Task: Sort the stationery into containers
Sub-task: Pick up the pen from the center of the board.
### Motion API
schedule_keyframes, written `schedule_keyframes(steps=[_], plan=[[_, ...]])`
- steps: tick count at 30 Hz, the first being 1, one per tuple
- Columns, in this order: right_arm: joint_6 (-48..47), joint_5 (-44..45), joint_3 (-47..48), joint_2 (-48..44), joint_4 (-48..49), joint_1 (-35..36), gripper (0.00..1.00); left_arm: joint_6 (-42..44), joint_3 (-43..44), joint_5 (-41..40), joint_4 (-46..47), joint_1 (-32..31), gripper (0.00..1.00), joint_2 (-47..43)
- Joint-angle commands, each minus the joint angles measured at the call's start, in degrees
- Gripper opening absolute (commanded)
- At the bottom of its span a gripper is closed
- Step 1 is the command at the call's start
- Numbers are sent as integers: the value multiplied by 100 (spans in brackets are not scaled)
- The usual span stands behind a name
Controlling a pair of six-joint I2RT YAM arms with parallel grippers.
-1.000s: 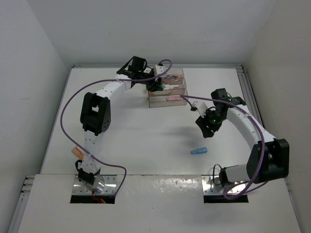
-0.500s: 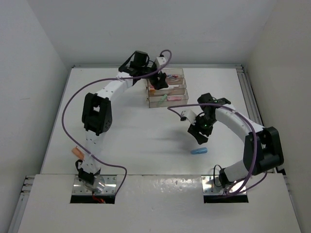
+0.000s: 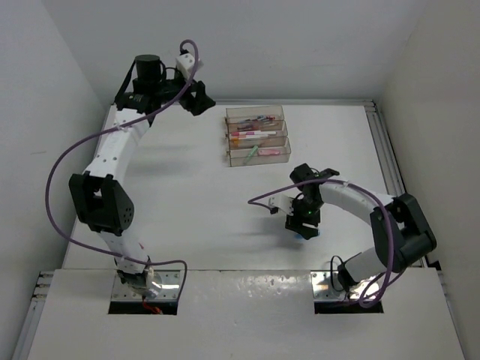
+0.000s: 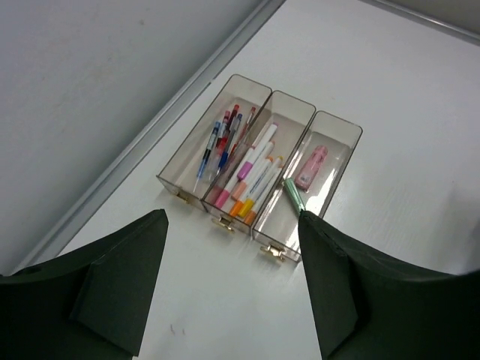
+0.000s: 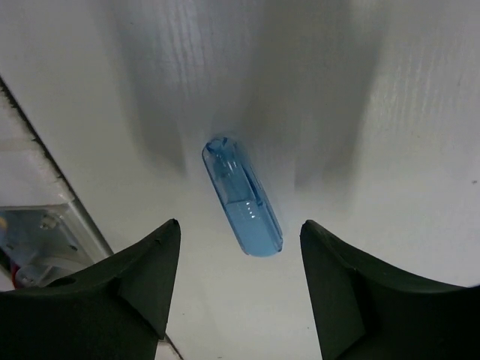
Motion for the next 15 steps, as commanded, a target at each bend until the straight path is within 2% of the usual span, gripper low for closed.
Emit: schedule_keyframes(steps=[1, 10, 13, 14, 15], plan=[[121, 271, -325, 62, 737, 142, 64, 144, -339, -154, -330, 200, 77, -357], [386, 1062, -976, 316, 2030, 450, 58, 171, -893, -602, -515, 622, 76, -841], [351, 957, -836, 361, 1830, 468, 37, 223, -990, -620, -585, 745, 76, -902], [368, 887, -601, 326, 1751, 476, 26, 241, -1025, -655, -612, 772, 76, -937], [429, 852, -442, 264, 1602, 468, 22, 258, -1086, -681, -603, 807, 76, -981]])
